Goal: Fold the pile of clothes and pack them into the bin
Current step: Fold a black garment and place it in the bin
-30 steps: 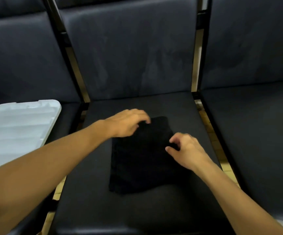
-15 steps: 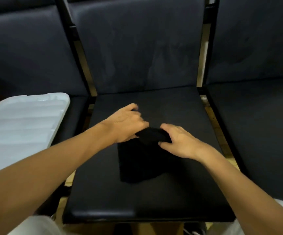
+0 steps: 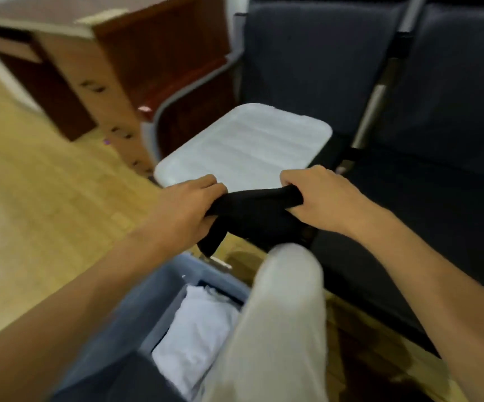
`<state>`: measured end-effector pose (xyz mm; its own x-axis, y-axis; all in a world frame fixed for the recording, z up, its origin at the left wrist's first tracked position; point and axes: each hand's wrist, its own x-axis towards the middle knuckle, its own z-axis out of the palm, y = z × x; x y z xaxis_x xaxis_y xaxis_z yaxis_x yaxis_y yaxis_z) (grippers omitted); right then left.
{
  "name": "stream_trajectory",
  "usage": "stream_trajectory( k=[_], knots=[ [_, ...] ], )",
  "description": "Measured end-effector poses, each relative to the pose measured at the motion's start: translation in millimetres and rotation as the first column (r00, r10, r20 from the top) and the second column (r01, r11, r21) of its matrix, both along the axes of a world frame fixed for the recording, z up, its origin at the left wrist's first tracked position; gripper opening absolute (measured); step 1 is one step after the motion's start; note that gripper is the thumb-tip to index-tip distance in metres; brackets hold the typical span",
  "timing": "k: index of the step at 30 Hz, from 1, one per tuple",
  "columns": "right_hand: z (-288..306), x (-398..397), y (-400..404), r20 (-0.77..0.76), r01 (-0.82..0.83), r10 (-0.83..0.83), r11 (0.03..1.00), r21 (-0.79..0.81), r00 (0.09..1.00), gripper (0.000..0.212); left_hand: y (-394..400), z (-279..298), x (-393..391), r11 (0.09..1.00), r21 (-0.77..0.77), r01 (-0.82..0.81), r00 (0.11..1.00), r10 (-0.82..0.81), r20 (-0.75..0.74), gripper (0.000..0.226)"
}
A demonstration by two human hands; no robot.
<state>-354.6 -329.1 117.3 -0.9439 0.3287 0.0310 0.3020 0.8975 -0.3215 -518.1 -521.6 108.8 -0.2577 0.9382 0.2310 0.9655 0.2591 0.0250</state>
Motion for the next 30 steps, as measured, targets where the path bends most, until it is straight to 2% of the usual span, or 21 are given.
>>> stream_trajectory(
  k=[3,6,8,11,15,17,20,23,26,28,30],
  knots=[
    [-9.1,-54.4,-48.5,0.036,-0.144,0.153,0.975,-0.17,0.988,0.02,-80.6,-17.7,-17.3,0.983,0.045,-0.177,0.98,0.171,0.105,0.018],
    [-34.6,-97.6,-91.7,0.109,-0.251,0.293,0.922,-0.295,0.95,0.014,-148.8,-51.5,-18.9,0.937,0.053,-0.346,0.92,0.328,0.215,0.016],
    [-57.4,-118.3,-118.3,0.17,-0.307,0.371,0.9,-0.31,0.913,0.011,-181.5,-77.7,-15.9,0.907,0.025,-0.42,0.866,0.393,0.311,0.017],
    [-100.8,-142.9,-157.9,0.293,-0.376,0.451,0.884,-0.277,0.843,0.022,-222.0,-119.6,-8.8,0.871,-0.03,-0.491,0.785,0.457,0.418,0.012],
    [-138.3,-154.2,-177.0,0.399,-0.345,0.418,0.906,-0.244,0.816,0.021,-241.4,-160.1,-3.0,0.824,-0.143,-0.548,0.701,0.546,0.458,0.013],
    [-152.2,-157.2,-179.0,0.372,-0.359,0.411,0.911,-0.202,0.833,0.029,-241.5,-169.4,-2.0,0.815,-0.139,-0.563,0.706,0.562,0.431,0.016],
    [-168.3,-162.8,-178.1,0.309,-0.434,0.433,0.898,-0.07,0.847,0.03,-236.1,-181.2,-2.0,0.829,-0.035,-0.559,0.768,0.533,0.356,0.026],
    [-173.9,-158.6,-170.7,0.279,-0.469,0.458,0.883,-0.032,0.844,0.033,-225.9,-196.8,4.3,0.852,0.008,-0.523,0.825,0.504,0.256,0.036],
    [-183.9,-140.3,-162.2,0.372,-0.581,0.532,0.813,0.027,0.761,0.033,-216.2,-222.0,26.0,0.897,-0.085,-0.433,0.853,0.439,0.283,0.047],
    [-196.2,-125.7,-157.0,0.595,-0.624,0.491,0.781,0.024,0.637,0.031,-211.3,-243.4,44.3,0.904,-0.275,-0.326,0.865,0.403,0.298,0.057],
    [-208.9,-115.2,-153.4,0.794,-0.619,0.375,0.785,0.002,0.478,0.033,-209.7,-259.6,59.3,0.86,-0.453,-0.234,0.845,0.411,0.344,0.063]
  ],
)
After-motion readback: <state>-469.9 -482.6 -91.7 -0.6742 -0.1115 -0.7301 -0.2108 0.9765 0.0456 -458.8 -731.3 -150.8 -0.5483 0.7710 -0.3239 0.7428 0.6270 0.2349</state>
